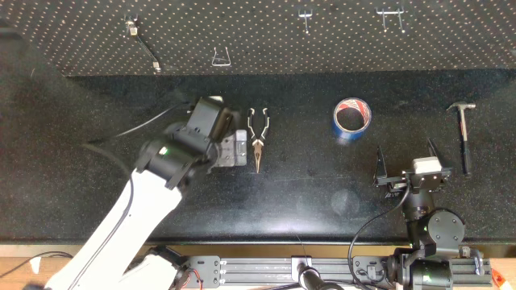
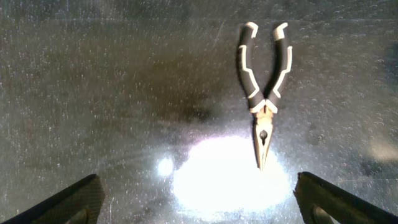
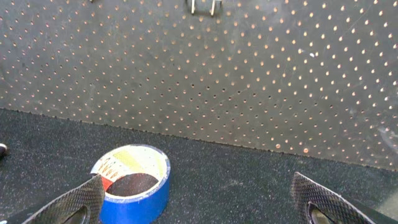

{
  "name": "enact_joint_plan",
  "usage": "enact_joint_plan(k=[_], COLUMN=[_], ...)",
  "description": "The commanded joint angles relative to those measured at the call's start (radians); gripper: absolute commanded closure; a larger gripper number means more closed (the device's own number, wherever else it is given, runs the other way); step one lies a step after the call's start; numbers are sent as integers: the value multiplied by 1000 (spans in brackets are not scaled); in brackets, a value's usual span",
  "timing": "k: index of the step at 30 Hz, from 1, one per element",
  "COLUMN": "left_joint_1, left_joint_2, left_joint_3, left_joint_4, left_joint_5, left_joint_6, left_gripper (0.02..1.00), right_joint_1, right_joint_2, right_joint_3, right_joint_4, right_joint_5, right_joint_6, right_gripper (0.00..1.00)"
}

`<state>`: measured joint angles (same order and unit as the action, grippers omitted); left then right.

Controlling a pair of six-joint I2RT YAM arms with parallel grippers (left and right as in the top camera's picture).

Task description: Place Tools Onto Pegboard

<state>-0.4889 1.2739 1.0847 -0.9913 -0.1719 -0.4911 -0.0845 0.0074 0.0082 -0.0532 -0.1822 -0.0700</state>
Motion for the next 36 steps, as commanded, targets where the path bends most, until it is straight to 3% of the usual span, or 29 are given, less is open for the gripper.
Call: enact_joint_plan(k=[1, 4, 8, 12, 36], left_joint_1=[-5, -4, -5, -4, -2], left_joint_2=[240, 387, 510, 567, 749], left_joint_3=[173, 285, 365, 370, 370], left_joint_4=[0, 1, 26, 122, 147], left_joint_5=[24, 72, 80, 116, 127], left_joint_6=[-81, 61, 67, 66, -74], left_gripper=[23, 23, 23, 23, 23], right_joint_1=[5, 5, 5, 5, 5], right_joint_2=[-6, -6, -6, -6, -6], right_joint_3=[-4, -4, -4, -4, -4], right_joint_4=[-3, -3, -3, -3, -3], right_joint_5=[-9, -9, -9, -9, -9], right_joint_6=[-14, -14, -14, -14, -14], right_gripper=[27, 25, 27, 27, 25])
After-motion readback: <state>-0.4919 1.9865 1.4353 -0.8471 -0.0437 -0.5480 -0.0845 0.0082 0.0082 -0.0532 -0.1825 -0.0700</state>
